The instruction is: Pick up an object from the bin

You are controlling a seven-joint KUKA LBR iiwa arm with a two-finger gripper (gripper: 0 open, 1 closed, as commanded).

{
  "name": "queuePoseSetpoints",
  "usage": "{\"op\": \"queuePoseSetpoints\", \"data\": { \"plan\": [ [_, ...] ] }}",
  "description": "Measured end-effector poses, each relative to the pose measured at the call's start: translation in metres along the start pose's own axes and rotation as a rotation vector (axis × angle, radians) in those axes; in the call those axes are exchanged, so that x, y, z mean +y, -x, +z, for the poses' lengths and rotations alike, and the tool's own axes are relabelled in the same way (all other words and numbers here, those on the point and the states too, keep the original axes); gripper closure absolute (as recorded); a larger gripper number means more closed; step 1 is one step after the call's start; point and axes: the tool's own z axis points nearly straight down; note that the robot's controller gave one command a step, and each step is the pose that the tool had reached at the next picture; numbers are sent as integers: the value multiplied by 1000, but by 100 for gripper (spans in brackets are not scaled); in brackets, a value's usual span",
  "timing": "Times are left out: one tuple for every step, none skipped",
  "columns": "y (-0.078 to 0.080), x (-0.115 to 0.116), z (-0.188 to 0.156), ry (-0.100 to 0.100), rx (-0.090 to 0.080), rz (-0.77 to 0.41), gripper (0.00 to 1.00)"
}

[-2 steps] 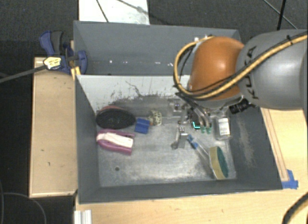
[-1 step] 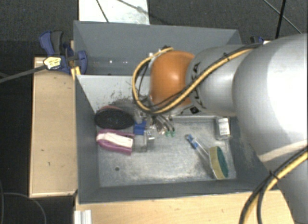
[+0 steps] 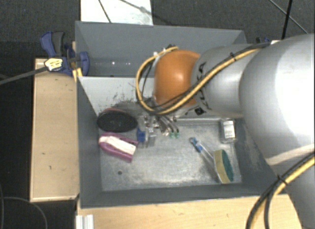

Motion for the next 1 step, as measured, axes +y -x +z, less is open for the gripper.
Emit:
{"op": "queuePoseSetpoints", "data": {
  "plan": [
    [-11,10,-155,-2,0,27,100]
  ]
}}
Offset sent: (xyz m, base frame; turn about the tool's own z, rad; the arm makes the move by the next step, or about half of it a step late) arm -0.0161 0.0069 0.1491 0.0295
